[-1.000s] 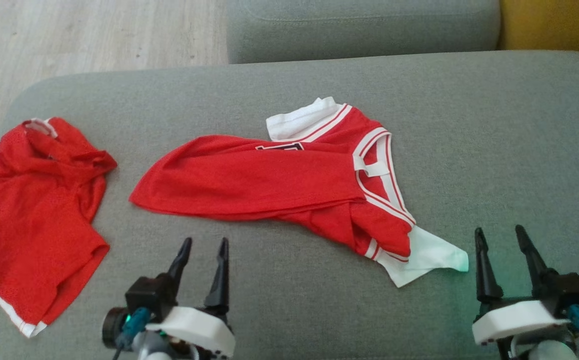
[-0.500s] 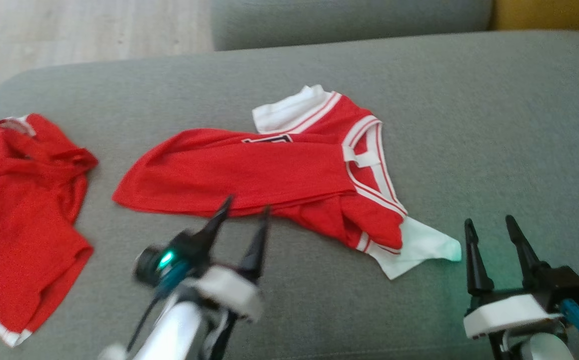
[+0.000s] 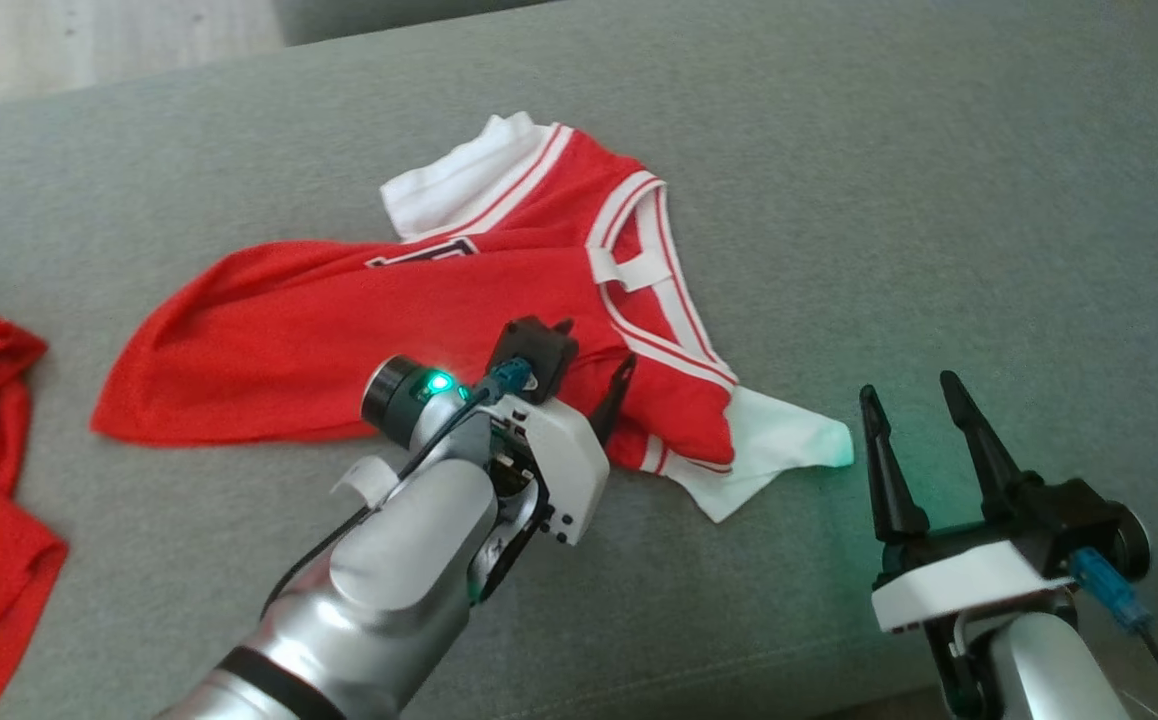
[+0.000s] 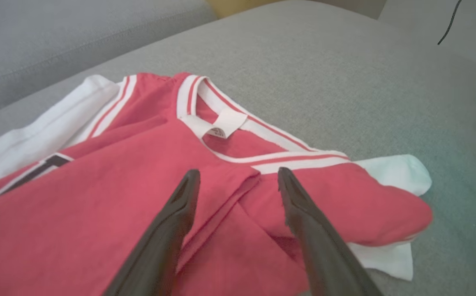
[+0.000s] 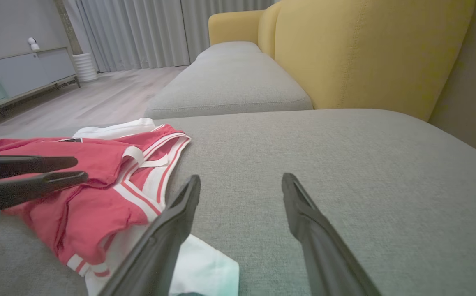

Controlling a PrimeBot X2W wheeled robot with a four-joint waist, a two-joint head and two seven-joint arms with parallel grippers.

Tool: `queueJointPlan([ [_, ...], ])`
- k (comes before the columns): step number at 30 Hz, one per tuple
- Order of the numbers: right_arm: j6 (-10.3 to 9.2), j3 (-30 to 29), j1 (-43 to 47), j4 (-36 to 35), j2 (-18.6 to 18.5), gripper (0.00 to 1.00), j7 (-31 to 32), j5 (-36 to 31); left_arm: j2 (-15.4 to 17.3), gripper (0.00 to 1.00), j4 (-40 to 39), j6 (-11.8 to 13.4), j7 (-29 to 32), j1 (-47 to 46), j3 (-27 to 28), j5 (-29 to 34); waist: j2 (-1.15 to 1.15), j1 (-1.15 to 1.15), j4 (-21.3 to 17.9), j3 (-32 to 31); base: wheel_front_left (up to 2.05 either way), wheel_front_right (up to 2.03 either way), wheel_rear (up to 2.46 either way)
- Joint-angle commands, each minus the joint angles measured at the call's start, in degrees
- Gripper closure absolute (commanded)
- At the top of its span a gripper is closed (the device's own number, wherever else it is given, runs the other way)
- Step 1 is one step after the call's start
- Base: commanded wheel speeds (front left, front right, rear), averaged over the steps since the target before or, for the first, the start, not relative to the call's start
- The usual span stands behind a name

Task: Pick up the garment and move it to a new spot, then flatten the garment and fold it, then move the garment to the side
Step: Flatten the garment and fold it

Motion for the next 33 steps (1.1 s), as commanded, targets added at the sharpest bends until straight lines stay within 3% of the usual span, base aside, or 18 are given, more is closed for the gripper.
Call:
queueJointPlan([
  [1, 0.4, 1.54, -2.08, -1.53, -0.3, 0.0, -0.63, 0.61, 0.15, 0.0, -0.12, 1.29, 0.01, -3.03, -0.04, -2.01, 0.0, 0.0, -1.45, 0.58, 0.0, 0.0, 0.0],
  [9, 0.4, 1.4, -1.93, -1.25, -0.3, 0.0, -0.63, 1.64, 0.15, 0.0, 6.19, 4.87, -2.14, -6.36, -5.47, -7.65, 0.0, 0.0, -2.62, 0.54, 0.0, 0.0, 0.0],
  [23, 0.4, 1.29, -2.36, -0.79, -0.3, 0.0, -0.63, 2.39, 0.15, 0.0, 10.33, 5.9, -6.16, -9.6, -10.63, -13.65, 0.0, 0.0, -3.89, 0.64, 0.0, 0.0, 0.0],
  [26, 0.4, 1.19, -2.34, -0.65, -0.3, 0.0, -0.63, 2.62, 0.15, 0.27, 11.1, 5.92, -6.62, -10.07, -11.62, -14.88, 0.0, 0.0, -4.08, 0.68, 0.0, 0.0, 0.0],
  [27, 0.4, 1.19, -2.32, -0.6, -0.3, 0.0, -0.63, 2.67, 0.15, 0.42, 11.32, 5.93, -6.77, -10.21, -11.93, -15.27, 0.0, 0.0, -4.11, 0.7, 0.0, 0.0, 0.0],
  [28, 0.4, 1.19, -2.31, -0.56, -0.3, 0.0, -0.63, 2.73, 0.15, 0.51, 11.51, 5.92, -6.92, -10.36, -12.25, -15.64, 0.0, 0.0, -4.12, 0.71, 0.0, 0.0, 0.0],
  [33, 0.4, 1.19, -2.38, 0.07, -0.3, 0.0, -0.63, 3.35, 0.15, 0.53, 12.13, 6.08, -8.1, -10.95, -13.44, -17.5, 0.0, 0.0, -4.1, 0.66, 0.0, 0.0, 0.0],
])
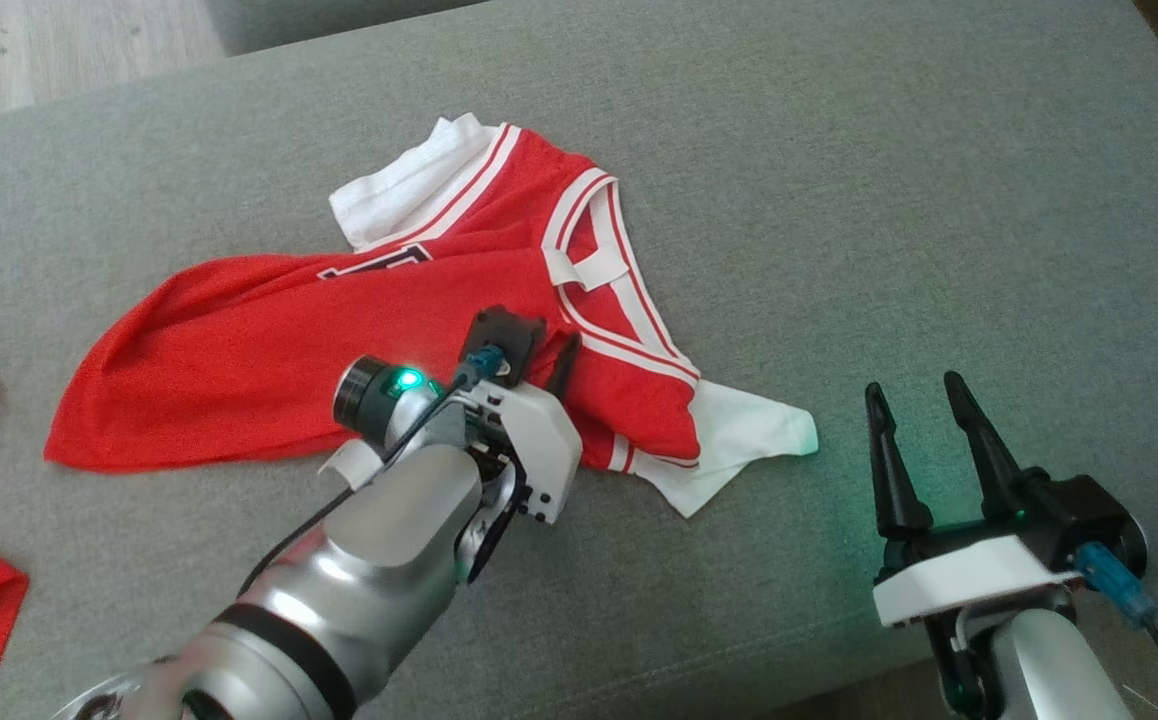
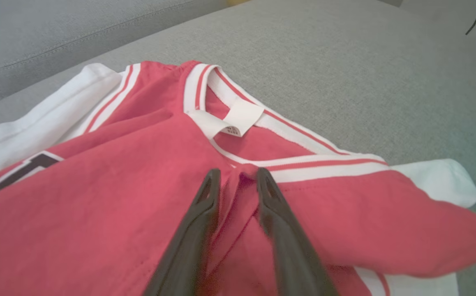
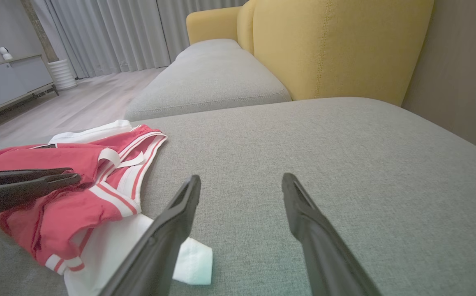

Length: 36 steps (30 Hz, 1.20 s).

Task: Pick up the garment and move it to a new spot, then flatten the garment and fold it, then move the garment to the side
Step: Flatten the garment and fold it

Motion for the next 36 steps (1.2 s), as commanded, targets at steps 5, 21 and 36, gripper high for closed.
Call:
queueJointPlan([
  [5, 0.4, 0.47, -1.35, -1.4, -0.3, 0.0, -0.63, 0.21, 0.23, 0.55, -1.52, 0.83, -2.17, -3.64, 1.83, -3.03, 0.0, 0.0, 0.63, -0.48, 0.0, 0.0, 0.0],
  [21, 0.4, 0.08, -1.47, -0.37, -0.3, 0.0, -0.63, 0.44, 0.23, 0.43, -1.5, -0.04, -3.32, -3.52, -1.4, -7.78, 0.0, 0.0, 1.54, -1.14, 0.0, 0.0, 0.0],
  [36, 0.4, 0.26, -1.45, 0.19, -0.3, 0.0, -0.63, 0.95, 0.23, 0.51, 1.31, 0.5, -2.63, -4.63, -4.7, -9.41, 0.0, 0.0, -0.7, -0.4, 0.0, 0.0, 0.0],
])
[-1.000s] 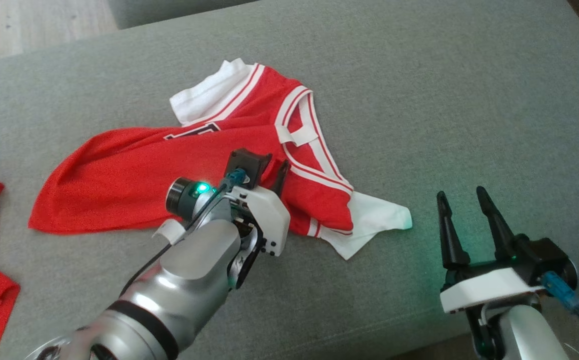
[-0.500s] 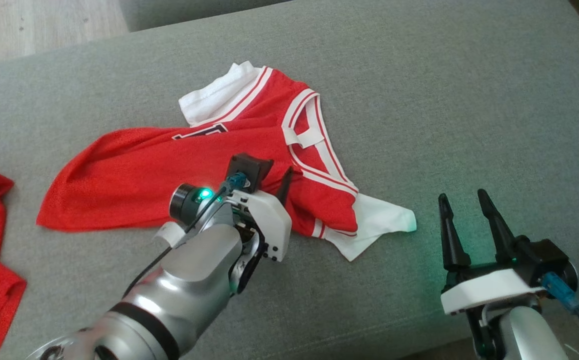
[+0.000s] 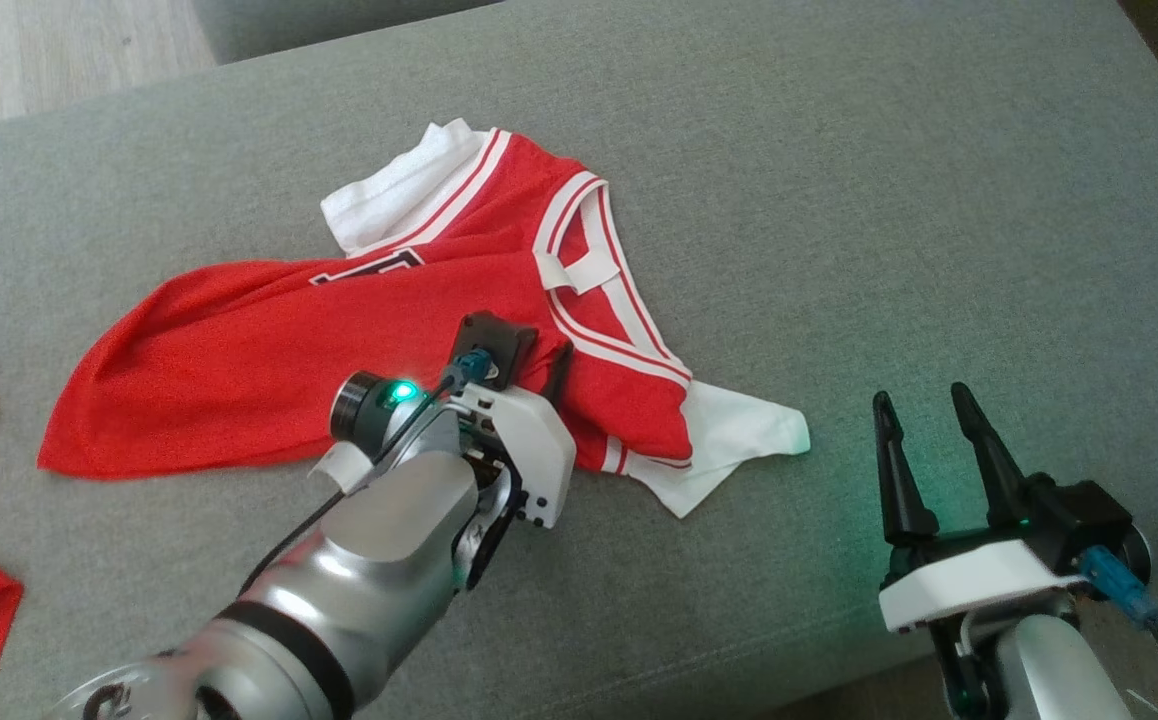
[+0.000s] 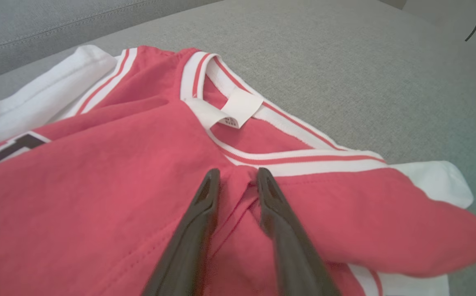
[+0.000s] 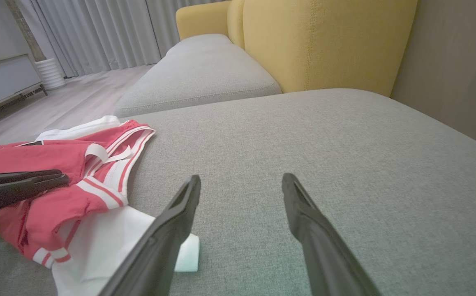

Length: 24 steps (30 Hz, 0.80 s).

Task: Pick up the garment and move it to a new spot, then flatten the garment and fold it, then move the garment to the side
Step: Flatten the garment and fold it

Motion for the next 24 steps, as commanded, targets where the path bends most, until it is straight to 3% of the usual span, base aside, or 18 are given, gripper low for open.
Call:
queueJointPlan([
  [1, 0.4, 1.11, -1.51, -1.5, -0.3, 0.0, -0.63, 0.32, 0.23, 0.51, -0.33, 0.06, -0.18, -3.27, 0.81, -0.35, 0.0, 0.0, -0.05, 0.07, 0.0, 0.0, 0.0],
  [4, 0.4, 1.07, -1.44, -1.54, -0.3, 0.0, -0.63, 0.29, 0.23, 0.55, 0.27, -0.15, -0.1, -3.23, 0.45, -0.7, 0.0, 0.0, -0.05, 0.17, 0.0, 0.0, 0.0],
  [6, 0.4, 1.08, -1.49, -1.49, -0.3, 0.0, -0.63, 0.3, 0.23, 0.64, 0.51, -0.29, -0.08, -3.29, 0.24, -0.91, 0.0, 0.0, -0.01, 0.27, 0.0, 0.0, 0.0],
  [8, 0.4, 1.12, -1.59, -1.43, -0.3, 0.0, -0.63, 0.32, 0.23, 0.99, 0.52, -0.53, -0.1, -3.44, 0.07, -1.17, 0.0, 0.0, 0.06, 0.33, 0.0, 0.0, 0.0],
  [16, 0.4, 0.32, -1.0, -0.94, -0.3, 0.0, -0.63, 0.05, 0.23, 1.0, -1.38, -0.61, -0.8, -3.8, 0.72, -3.3, 0.0, 0.0, 1.57, -0.41, 0.0, 0.0, 0.0],
  [21, 0.4, -0.68, -0.42, -0.95, -0.3, 0.0, -0.63, -0.03, 0.29, 1.0, -4.46, -0.98, -1.21, -2.59, 4.24, -5.12, 0.0, 0.0, 3.52, -1.24, 0.0, 0.0, 0.0],
  [24, 0.4, -1.74, 0.39, -1.07, -0.3, 0.0, -0.63, -0.25, 2.12, 1.0, -8.41, -1.55, -1.26, -0.7, 6.97, -4.58, 0.0, 0.0, 5.21, -2.04, 0.0, 0.0, 0.0],
])
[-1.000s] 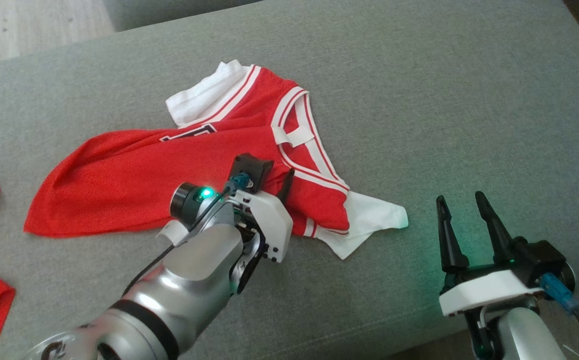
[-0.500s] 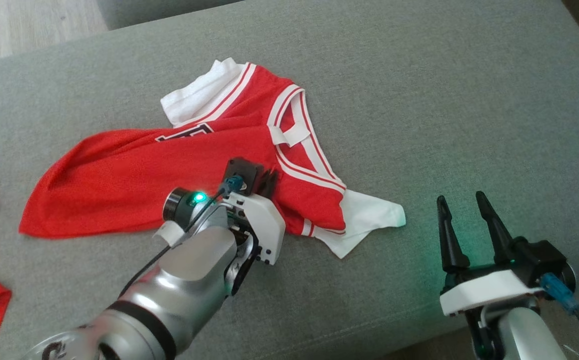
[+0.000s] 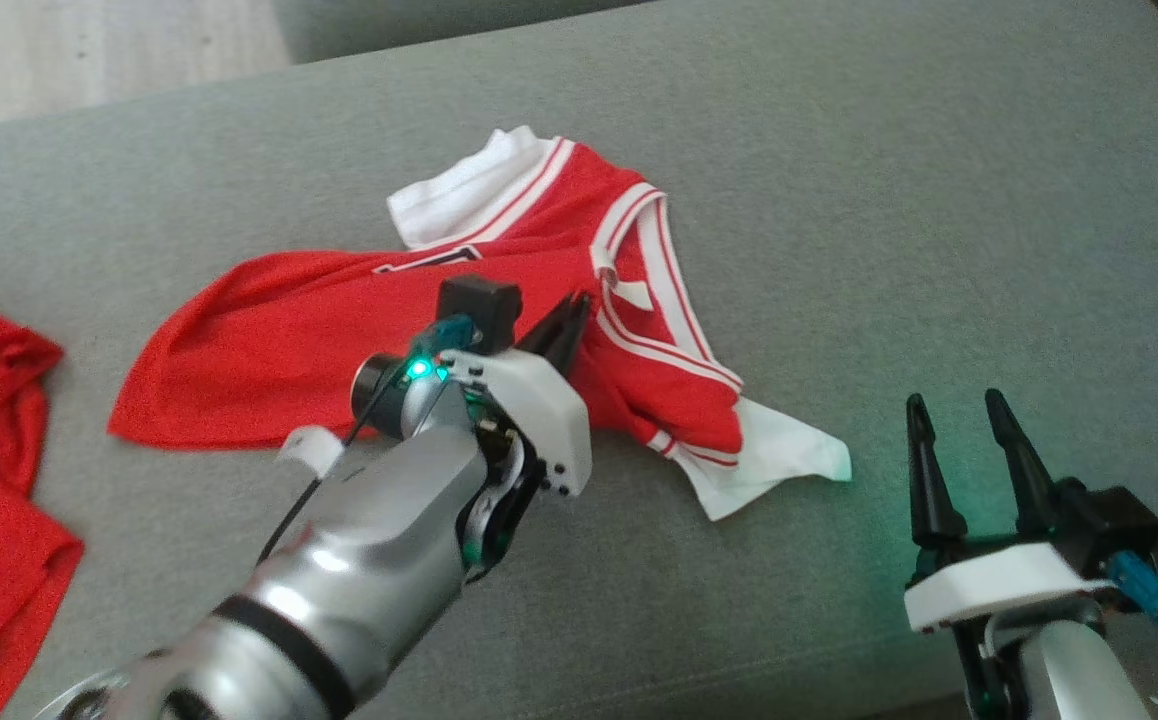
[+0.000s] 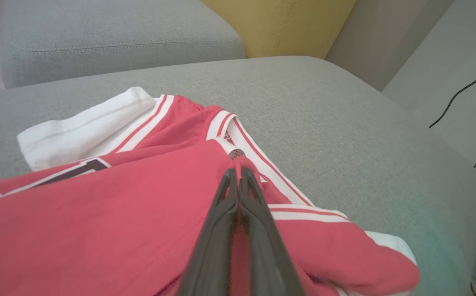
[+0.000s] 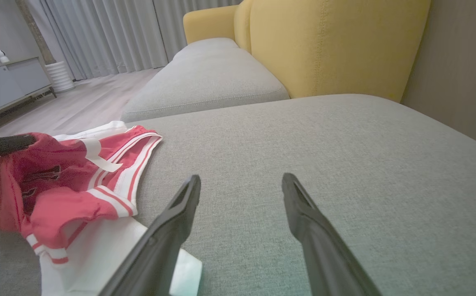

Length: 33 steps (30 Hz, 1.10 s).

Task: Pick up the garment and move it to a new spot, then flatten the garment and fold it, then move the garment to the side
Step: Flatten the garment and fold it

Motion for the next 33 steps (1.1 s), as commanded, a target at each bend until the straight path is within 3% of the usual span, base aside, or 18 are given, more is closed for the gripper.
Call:
queueJointPlan([
  [1, 0.4, 0.62, 0.52, -1.67, -0.3, 0.0, -0.63, -0.29, 2.27, 1.0, -3.6, -0.31, -0.75, 0.42, 2.7, 0.68, 0.0, 0.0, 1.73, -0.99, 0.0, 0.0, 0.0],
  [6, 0.4, -0.59, 2.1, -1.68, -0.3, 0.0, -0.63, -0.56, 8.61, 1.0, -14.12, 0.32, -0.76, 7.54, 5.35, 0.87, 0.0, 0.0, 4.83, -2.23, 0.0, 0.0, 0.0],
  [10, 0.4, -0.77, 2.79, -1.62, -0.3, 0.0, -0.63, -0.51, 12.75, 1.0, -23.11, 2.8, -0.77, 14.69, 6.91, 0.45, 0.0, 0.0, 6.89, -2.69, 0.0, 0.0, 0.0],
  [14, 0.4, -0.95, 3.07, -1.66, -0.3, 0.0, -0.63, -0.62, 15.77, 1.0, -29.77, 5.47, -0.77, 21.63, 8.1, 0.01, 0.0, 0.0, 8.55, -2.54, 0.0, 0.0, 0.0],
  [19, 0.4, -1.36, 3.16, -1.6, -0.3, 0.0, -0.63, -1.45, 17.82, 1.0, -34.49, 7.08, -0.77, 27.87, 10.15, 0.16, 0.0, 0.0, 9.9, -2.44, 0.0, 0.0, 0.0],
  [20, 0.4, -1.45, 3.13, -1.56, -0.3, 0.0, -0.63, -1.54, 17.92, 0.97, -35.11, 7.32, -0.77, 28.91, 10.95, 0.39, 0.0, 0.0, 10.04, -2.45, 0.0, 0.0, 0.0],
  [22, 0.4, -1.66, 3.12, -1.52, -0.3, 0.0, -0.63, -1.63, 17.72, 0.65, -36.35, 7.51, -0.77, 30.94, 13.03, 1.09, 0.0, 0.0, 10.31, -2.5, 0.0, 0.0, 0.0],
  [27, 0.4, -1.79, 3.5, -1.38, -0.3, 0.0, -0.63, -1.91, 16.89, 0.66, -37.71, 6.98, -0.77, 35.89, 18.28, 3.74, 0.0, 0.0, 10.66, -2.73, 0.0, 0.0, 0.0],
  [29, 0.4, -1.85, 3.7, -1.28, -0.3, 0.0, -0.63, -2.01, 16.48, 0.55, -37.57, 6.78, -0.77, 37.8, 20.56, 4.83, 0.0, 0.0, 10.73, -2.96, 0.0, 0.0, 0.0],
  [33, 0.4, -1.77, 3.99, -1.09, -0.3, 0.0, -0.63, -2.29, 16.76, 0.53, -35.89, 7.93, -0.77, 41.28, 23.92, 7.71, 0.0, 0.0, 10.53, -3.6, 0.0, 0.0, 0.0],
])
